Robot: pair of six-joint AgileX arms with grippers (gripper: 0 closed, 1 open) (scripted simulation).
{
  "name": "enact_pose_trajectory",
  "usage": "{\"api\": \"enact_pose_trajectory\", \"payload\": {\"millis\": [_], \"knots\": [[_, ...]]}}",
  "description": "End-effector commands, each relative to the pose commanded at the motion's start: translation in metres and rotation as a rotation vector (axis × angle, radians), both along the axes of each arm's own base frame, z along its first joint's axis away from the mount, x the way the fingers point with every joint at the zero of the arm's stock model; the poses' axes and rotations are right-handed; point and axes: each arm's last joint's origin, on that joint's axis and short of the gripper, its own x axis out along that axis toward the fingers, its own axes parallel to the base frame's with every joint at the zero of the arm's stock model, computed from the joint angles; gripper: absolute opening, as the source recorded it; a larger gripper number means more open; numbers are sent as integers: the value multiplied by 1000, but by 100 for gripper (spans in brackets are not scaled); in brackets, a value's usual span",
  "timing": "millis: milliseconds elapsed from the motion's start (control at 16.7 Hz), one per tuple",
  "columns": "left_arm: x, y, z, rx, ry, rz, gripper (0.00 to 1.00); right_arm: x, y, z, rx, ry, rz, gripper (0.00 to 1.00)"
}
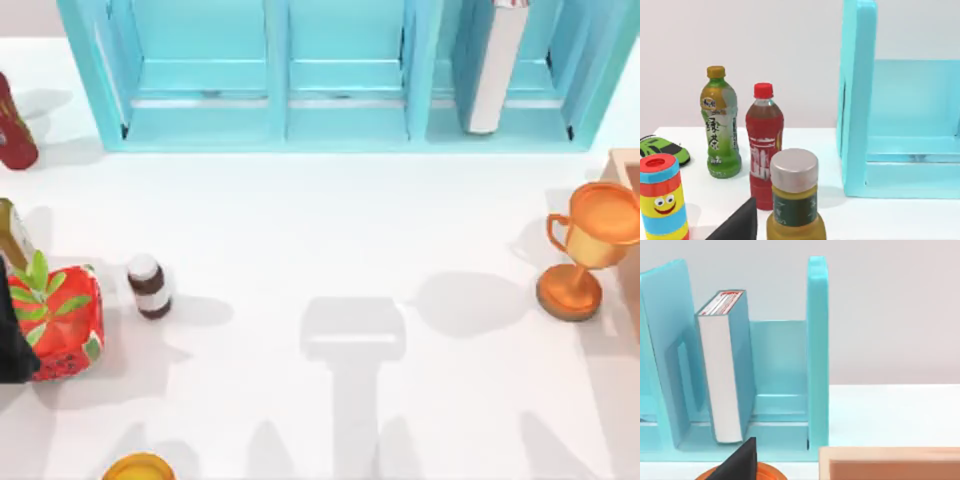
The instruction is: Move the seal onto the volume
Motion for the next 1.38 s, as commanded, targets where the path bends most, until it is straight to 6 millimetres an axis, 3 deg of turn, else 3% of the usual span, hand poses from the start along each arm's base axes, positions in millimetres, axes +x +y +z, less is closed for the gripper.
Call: {"api": "enact_pose_trajectory", "payload": {"millis": [240, 540, 720, 960, 1200, 1380], "knots": [[0, 0, 0, 0, 0, 0, 100, 35, 11, 33, 13, 53, -12, 100], [0, 0, 0, 0, 0, 0, 100, 116, 43, 49, 7, 140, -55, 100], [0, 0, 0, 0, 0, 0, 100, 169, 73, 32, -1, 192, -71, 100], [0, 0, 0, 0, 0, 0, 100, 221, 115, -14, -14, 258, -71, 100], [0, 0, 0, 0, 0, 0, 100, 242, 143, -52, -18, 294, -61, 100], [0, 0, 0, 0, 0, 0, 100, 245, 147, -60, -19, 303, -60, 100]]}}
